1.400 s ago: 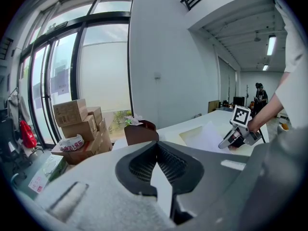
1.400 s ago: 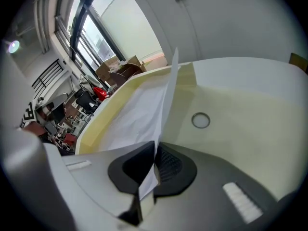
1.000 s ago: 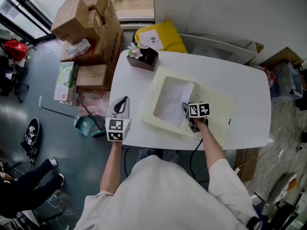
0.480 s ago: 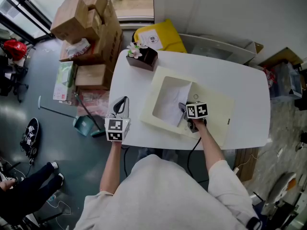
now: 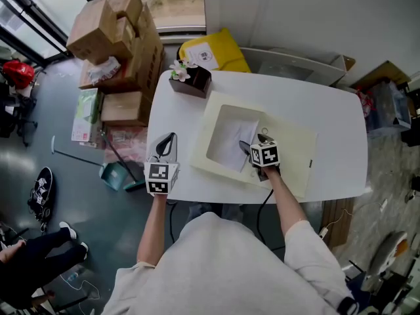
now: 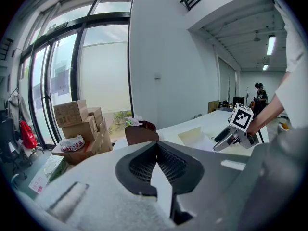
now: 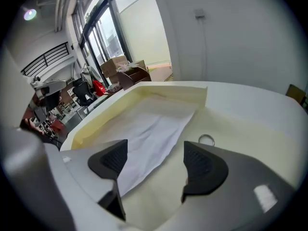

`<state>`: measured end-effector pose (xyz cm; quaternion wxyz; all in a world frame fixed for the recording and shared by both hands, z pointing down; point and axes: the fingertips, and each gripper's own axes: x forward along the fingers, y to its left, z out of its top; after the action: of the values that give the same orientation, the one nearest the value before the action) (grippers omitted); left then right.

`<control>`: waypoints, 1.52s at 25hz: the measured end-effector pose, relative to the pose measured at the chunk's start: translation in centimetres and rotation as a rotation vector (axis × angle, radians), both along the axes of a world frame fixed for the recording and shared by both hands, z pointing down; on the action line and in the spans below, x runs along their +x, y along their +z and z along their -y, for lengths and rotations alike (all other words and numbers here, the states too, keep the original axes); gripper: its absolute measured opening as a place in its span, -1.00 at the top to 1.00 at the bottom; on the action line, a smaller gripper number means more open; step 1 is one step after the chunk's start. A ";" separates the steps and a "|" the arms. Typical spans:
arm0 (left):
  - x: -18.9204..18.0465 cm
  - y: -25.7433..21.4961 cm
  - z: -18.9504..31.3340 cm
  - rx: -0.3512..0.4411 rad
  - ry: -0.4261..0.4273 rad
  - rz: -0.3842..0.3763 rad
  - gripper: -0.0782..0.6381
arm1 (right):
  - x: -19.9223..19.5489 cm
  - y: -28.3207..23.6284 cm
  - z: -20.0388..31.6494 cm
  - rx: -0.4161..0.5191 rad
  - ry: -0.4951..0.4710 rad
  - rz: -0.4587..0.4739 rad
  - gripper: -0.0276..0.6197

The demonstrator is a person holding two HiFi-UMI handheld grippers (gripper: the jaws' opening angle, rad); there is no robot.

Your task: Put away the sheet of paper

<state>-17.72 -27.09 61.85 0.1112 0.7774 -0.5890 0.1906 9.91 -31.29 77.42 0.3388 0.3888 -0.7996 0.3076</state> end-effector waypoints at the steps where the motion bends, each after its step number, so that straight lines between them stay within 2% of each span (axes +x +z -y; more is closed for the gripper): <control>1: 0.1 -0.1 0.0 0.003 0.002 -0.002 0.77 | 0.3 -0.3 0.1 0.009 0.009 -0.005 -0.20; 5: 0.6 -0.5 0.1 0.013 0.019 -0.003 0.77 | 1.1 -1.4 0.1 0.052 0.036 -0.012 -0.07; 9: 1.5 -0.9 0.3 0.025 0.040 -0.011 0.77 | 1.8 -2.8 0.0 0.100 0.065 -0.006 0.23; 10: 1.8 -1.0 0.3 0.028 0.047 -0.013 0.77 | 2.0 -3.2 -0.1 0.108 0.074 -0.006 0.39; 13: 2.6 -1.4 0.4 0.035 0.067 -0.014 0.77 | 2.9 -3.9 -0.4 0.128 0.103 -0.012 0.66; 16: 3.3 -1.5 0.4 0.038 0.084 -0.015 0.77 | 3.8 -4.5 -0.7 0.148 0.133 -0.017 0.87; 23: 5.0 -2.3 0.4 0.054 0.113 -0.028 0.77 | 4.8 -7.1 -1.4 0.210 0.180 0.017 0.91; 28: 5.8 -3.3 0.4 0.074 0.127 -0.031 0.77 | 5.2 -10.9 -1.5 0.348 0.185 0.003 0.91; 34: 6.3 -4.7 0.1 0.106 0.138 -0.020 0.77 | 5.1 -16.3 -2.1 0.488 0.194 0.046 0.91; 38: 6.5 -5.5 0.0 0.125 0.135 -0.038 0.77 | 5.6 -19.0 -2.7 0.572 0.222 0.038 0.91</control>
<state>-11.20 -27.10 56.32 0.0606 0.8243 -0.5437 0.1457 15.53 -28.59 58.43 0.1649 0.5476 -0.8126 0.1125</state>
